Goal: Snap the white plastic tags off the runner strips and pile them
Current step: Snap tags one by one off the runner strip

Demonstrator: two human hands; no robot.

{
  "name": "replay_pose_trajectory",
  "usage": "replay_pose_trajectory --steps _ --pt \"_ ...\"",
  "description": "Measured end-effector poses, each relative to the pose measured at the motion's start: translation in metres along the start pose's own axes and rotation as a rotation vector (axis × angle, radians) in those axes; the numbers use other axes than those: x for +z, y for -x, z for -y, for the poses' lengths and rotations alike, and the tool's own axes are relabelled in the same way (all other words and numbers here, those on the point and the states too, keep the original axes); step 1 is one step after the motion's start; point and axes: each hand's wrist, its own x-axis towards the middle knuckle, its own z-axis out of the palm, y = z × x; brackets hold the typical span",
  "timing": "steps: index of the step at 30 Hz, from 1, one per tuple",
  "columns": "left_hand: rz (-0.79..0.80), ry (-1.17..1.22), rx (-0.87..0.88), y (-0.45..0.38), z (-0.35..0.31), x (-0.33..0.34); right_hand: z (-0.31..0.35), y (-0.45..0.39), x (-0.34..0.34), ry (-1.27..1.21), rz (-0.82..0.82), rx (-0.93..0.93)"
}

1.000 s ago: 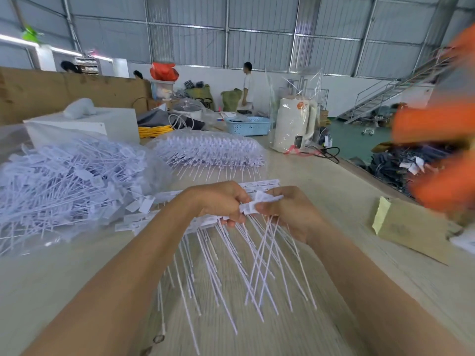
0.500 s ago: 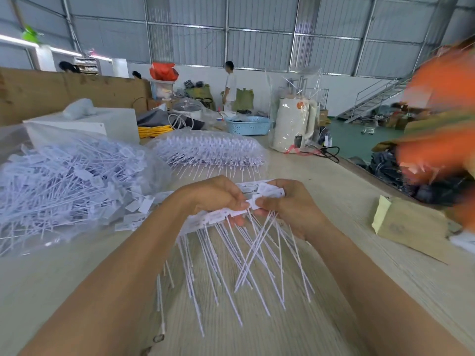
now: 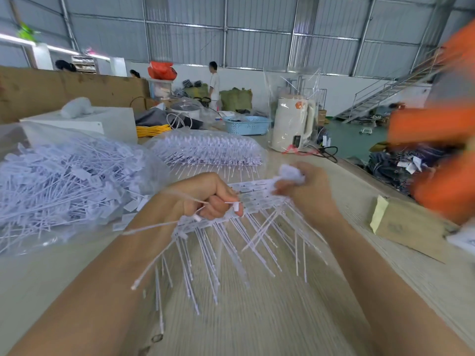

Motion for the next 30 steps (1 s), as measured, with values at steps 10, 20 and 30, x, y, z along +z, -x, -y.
replay_pose_trajectory --steps 10,20,30 --pt "-0.506 -0.463 0.229 -0.036 0.023 0.017 -0.075 -0.027 -0.057 -0.432 -0.343 0.654" --pt "-0.389 -0.766 0.108 -0.043 0.043 0.008 -0.076 -0.029 -0.062 0.095 0.036 0.773" --pt "-0.599 -0.578 0.329 -0.032 0.017 0.025 -0.023 -0.017 -0.013 -0.47 0.086 0.413"
